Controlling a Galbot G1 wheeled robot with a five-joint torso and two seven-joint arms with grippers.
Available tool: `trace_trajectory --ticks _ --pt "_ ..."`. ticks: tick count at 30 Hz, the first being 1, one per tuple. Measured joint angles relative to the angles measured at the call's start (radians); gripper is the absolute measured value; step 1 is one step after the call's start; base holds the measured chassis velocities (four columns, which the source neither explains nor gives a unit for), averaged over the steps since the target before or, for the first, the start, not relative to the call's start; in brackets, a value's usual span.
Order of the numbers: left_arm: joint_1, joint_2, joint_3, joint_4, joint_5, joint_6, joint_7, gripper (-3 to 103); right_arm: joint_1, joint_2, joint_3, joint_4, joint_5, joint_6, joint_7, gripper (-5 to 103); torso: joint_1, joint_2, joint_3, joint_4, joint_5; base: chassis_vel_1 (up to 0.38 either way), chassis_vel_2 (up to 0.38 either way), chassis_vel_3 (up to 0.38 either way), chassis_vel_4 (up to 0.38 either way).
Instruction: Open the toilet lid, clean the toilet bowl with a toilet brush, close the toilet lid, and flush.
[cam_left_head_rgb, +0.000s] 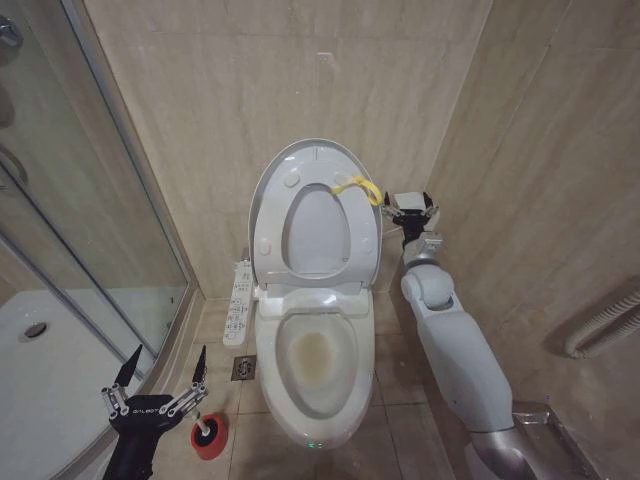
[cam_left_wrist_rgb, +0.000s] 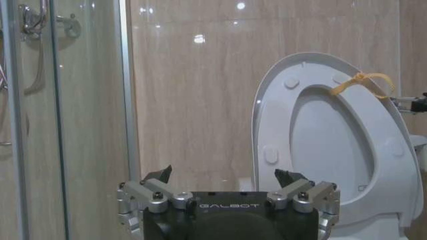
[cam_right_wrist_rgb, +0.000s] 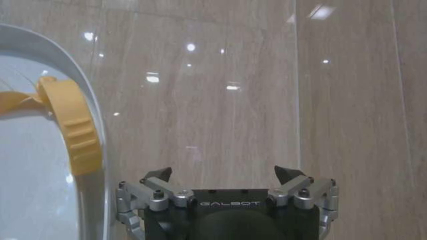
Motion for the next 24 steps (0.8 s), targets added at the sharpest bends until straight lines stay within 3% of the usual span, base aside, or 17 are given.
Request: trace_trajectory --ticks 7,15,24 --pt "0.000 0.000 0.000 0.000 0.000 0.000 0.000 100 0.064 0.021 -0.012 -0.077 -0.058 0.000 0.002 100 0.000 0.000 0.000 0.0002 0.0001 0.000 0.000 0.000 0.000" --pt "0.000 0.000 0.000 0.000 0.000 0.000 0.000 100 0.122 0.029 -0.057 -0.162 -0.094 0.055 0.017 100 0.000 0.000 0.000 -0.0002 0.0002 0.000 0.000 0.000 0.000" --pt "0.000 0.000 0.000 0.000 0.000 0.000 0.000 100 0.064 -0.030 -0.112 -0.020 0.021 -0.072 0.017 100 0.000 0.000 0.000 0.0008 0.0000 0.000 0.000 0.000 0.000"
